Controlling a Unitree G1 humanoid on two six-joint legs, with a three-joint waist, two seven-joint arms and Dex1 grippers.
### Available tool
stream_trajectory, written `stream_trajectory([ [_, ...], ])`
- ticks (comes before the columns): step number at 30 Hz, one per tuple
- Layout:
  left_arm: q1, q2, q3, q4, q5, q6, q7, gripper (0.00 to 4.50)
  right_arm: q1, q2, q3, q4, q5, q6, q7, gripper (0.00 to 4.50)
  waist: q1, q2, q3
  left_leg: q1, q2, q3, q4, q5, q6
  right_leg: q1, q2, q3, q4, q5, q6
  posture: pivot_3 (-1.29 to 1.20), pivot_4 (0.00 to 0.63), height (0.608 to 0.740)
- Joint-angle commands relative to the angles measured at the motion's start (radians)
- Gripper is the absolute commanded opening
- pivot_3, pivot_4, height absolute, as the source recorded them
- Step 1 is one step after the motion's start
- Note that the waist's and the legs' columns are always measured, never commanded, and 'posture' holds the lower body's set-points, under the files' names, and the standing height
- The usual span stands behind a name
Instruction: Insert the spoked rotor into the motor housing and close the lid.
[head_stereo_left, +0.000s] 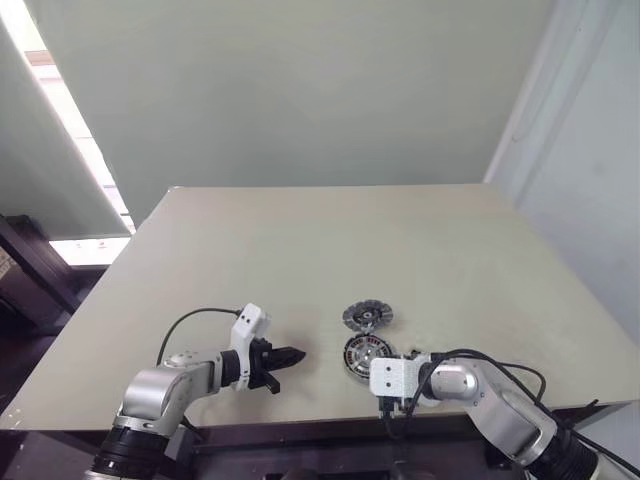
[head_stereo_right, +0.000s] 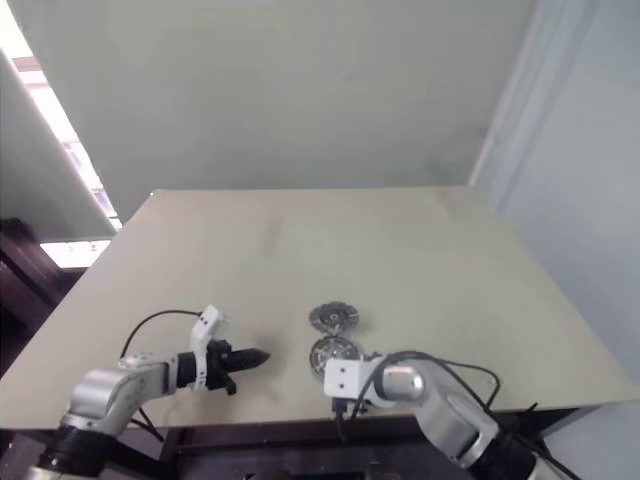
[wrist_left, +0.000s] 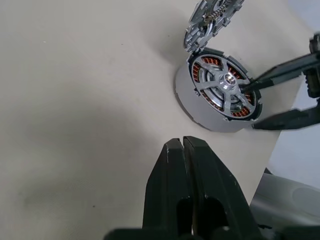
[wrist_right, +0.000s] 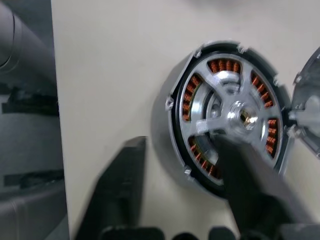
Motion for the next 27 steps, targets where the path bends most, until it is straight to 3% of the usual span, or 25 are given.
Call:
stream_trajectory([
  [1, -0.025, -0.006, 0.006, -0.004, 0.004, -0.022, -0.01, 0.0, -0.006, 0.013, -0.023, 0.004, -0.011, -0.002, 0.008, 1.06, 0.0, 0.0, 0.0, 0.001, 0.0, 0.0, 0.0, 0.0, 0.0, 0.0, 0.0, 0.0, 0.0, 0.0, 0.0, 0.0, 0.0, 0.74],
  [4, -0.025, -0.008, 0.006, -0.003, 0.007, -0.026, -0.011, 0.0, -0.002, 0.021, -0.033, 0.005, -0.007, 0.002, 0.015, 0.16, -0.003, -0.001, 0.0, 0.002, 0.001, 0.001, 0.001, 0.0, 0.0, 0.001, 0.0, 0.0, 0.001, 0.0, 0.0, 0.0, 0.0, 0.74],
  [5, -0.025, -0.008, 0.007, -0.002, 0.008, -0.026, -0.011, 0.0, -0.001, 0.024, -0.035, 0.005, -0.008, 0.002, 0.016, 0.12, -0.004, 0.0, 0.0, 0.002, 0.001, 0.0, 0.001, 0.0, 0.0, 0.001, 0.0, 0.0, 0.001, 0.0, 0.0, 0.0, 0.0, 0.74],
  [13, -0.028, -0.014, 0.003, 0.008, 0.015, -0.038, -0.012, 0.0, 0.011, 0.084, -0.095, -0.044, 0.069, 0.103, 0.036, 0.1, -0.003, 0.0, 0.0, 0.002, 0.001, 0.0, 0.001, 0.001, 0.001, 0.001, 0.0, 0.0, 0.001, 0.0, 0.0, 0.0, 0.0, 0.74],
  [23, -0.029, -0.032, -0.008, 0.036, 0.035, -0.07, -0.02, 0.0, -0.041, 0.319, -0.18, -0.212, 0.217, 0.676, -0.021, 0.1, -0.001, 0.0, 0.0, 0.0, 0.0, -0.001, 0.001, 0.001, 0.001, -0.001, 0.0, 0.0, 0.003, 0.001, 0.002, 0.0, 0.0, 0.74],
  [27, -0.03, -0.037, -0.01, 0.048, 0.041, -0.081, -0.023, 0.0, -0.076, 0.411, -0.203, -0.195, 0.27, 0.79, -0.078, 0.1, -0.001, 0.0, 0.0, 0.0, 0.0, -0.001, 0.001, 0.001, 0.001, -0.002, 0.0, -0.001, 0.003, 0.002, 0.002, 0.0, 0.0, 0.74],
])
